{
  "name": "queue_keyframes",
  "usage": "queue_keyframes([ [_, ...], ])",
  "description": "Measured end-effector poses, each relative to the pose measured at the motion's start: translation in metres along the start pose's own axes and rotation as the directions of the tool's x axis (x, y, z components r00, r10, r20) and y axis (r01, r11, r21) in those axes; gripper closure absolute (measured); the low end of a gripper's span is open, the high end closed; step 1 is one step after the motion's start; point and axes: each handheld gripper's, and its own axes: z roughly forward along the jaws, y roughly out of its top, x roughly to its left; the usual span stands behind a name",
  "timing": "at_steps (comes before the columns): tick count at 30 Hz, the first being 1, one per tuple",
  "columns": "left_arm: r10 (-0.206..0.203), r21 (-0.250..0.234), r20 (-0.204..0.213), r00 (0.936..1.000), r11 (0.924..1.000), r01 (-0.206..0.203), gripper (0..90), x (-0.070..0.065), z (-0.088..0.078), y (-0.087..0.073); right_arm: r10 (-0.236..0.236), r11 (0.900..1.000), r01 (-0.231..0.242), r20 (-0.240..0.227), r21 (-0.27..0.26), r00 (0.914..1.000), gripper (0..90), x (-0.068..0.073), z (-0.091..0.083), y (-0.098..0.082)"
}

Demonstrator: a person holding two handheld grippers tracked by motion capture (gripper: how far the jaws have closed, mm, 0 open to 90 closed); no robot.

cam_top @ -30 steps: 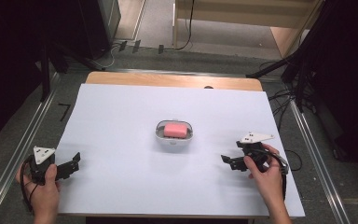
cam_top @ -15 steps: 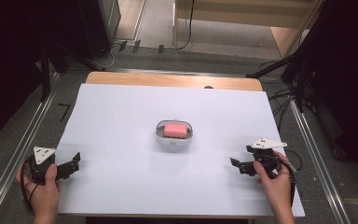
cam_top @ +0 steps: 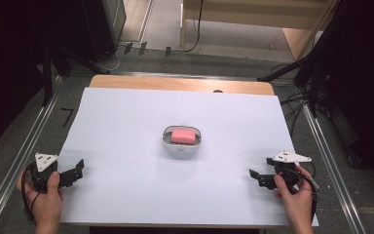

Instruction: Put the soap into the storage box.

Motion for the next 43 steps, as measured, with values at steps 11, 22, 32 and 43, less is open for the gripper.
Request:
queue_keyframes([
  [11, 0.0, 0.0, 0.0, 1.0, 1.0, 0.0, 7.6, 0.0, 0.0, 0.0, 0.026, 0.999, -0.026, 0.027, -0.027, 0.9993, 14.2, -0.007, -0.011, -0.014],
  [22, 0.001, 0.003, -0.001, 1.0, 1.0, -0.001, 7.6, 0.0, 0.0, 0.0, 0.077, 0.994, -0.072, 0.06, -0.077, 0.9952, 14.2, -0.023, -0.027, -0.028],
  [32, 0.001, 0.002, 0.001, 1.0, 1.0, -0.001, 7.6, 0.0, 0.0, 0.0, 0.144, 0.981, -0.128, 0.104, -0.143, 0.9842, 14.2, -0.038, -0.042, -0.037],
  [43, 0.001, 0.007, -0.003, 1.0, 1.0, -0.001, 7.6, 0.0, 0.0, 0.0, 0.19, 0.971, -0.171, 0.107, -0.166, 0.9759, 14.0, -0.039, -0.043, -0.039],
])
